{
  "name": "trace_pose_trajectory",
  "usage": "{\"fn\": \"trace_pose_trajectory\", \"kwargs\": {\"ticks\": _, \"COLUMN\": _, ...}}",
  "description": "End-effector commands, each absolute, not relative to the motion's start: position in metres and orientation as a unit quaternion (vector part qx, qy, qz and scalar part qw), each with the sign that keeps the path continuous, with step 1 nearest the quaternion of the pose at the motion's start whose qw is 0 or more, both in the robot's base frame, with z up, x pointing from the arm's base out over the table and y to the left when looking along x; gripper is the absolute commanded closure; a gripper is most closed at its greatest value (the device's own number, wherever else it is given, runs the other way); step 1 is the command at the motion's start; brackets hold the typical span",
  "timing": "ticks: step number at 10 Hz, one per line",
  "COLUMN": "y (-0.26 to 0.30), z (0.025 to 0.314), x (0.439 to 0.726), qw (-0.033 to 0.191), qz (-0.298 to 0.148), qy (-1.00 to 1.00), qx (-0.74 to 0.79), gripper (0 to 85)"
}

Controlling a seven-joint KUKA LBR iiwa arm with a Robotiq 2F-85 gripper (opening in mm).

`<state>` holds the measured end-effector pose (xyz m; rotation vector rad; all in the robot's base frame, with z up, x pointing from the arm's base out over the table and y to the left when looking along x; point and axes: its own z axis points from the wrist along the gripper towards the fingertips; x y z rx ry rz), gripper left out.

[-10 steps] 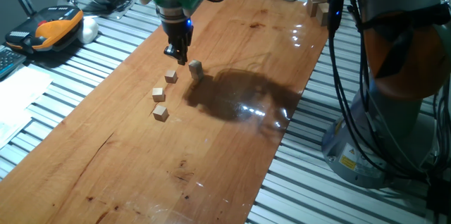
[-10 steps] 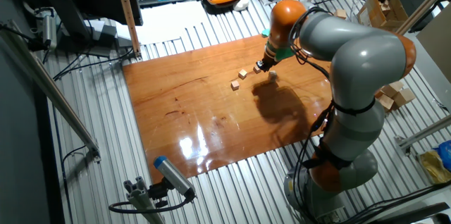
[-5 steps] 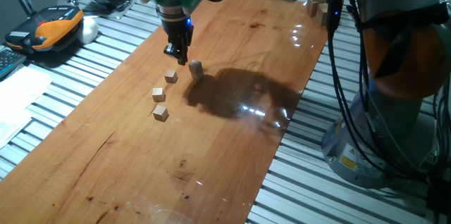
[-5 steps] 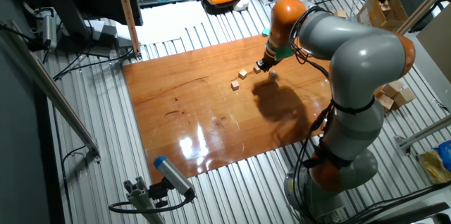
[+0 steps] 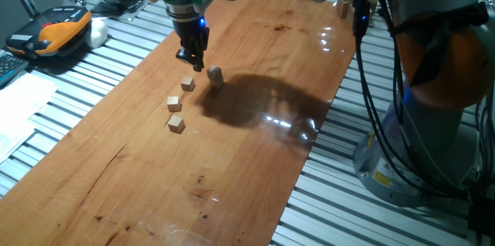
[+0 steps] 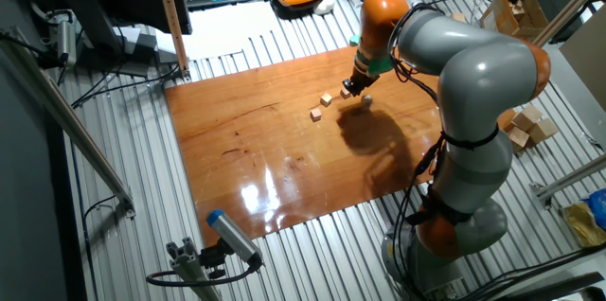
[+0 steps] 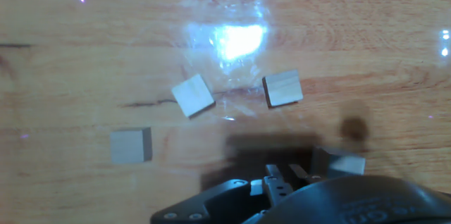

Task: Stack the blocks in a vertical line of five

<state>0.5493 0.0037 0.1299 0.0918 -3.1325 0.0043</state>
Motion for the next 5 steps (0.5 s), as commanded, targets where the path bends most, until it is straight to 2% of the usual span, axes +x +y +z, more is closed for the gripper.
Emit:
{"fn": "trace_pose_trajectory", "kwargs": {"ticks": 1, "y": 0.003, "z": 0.129, "x": 0.554, "qw": 0.001, "qz": -0.001, "qy": -0.999, "qx": 0.032, "gripper": 85.0}}
{"fn": "trace_pose_trajectory", "kwargs": {"ticks": 5, "y": 0.000, "z": 0.121, "x": 0.585, "qw": -0.008, "qz": 0.004, "qy": -0.999, "qx": 0.040, "gripper": 85.0}}
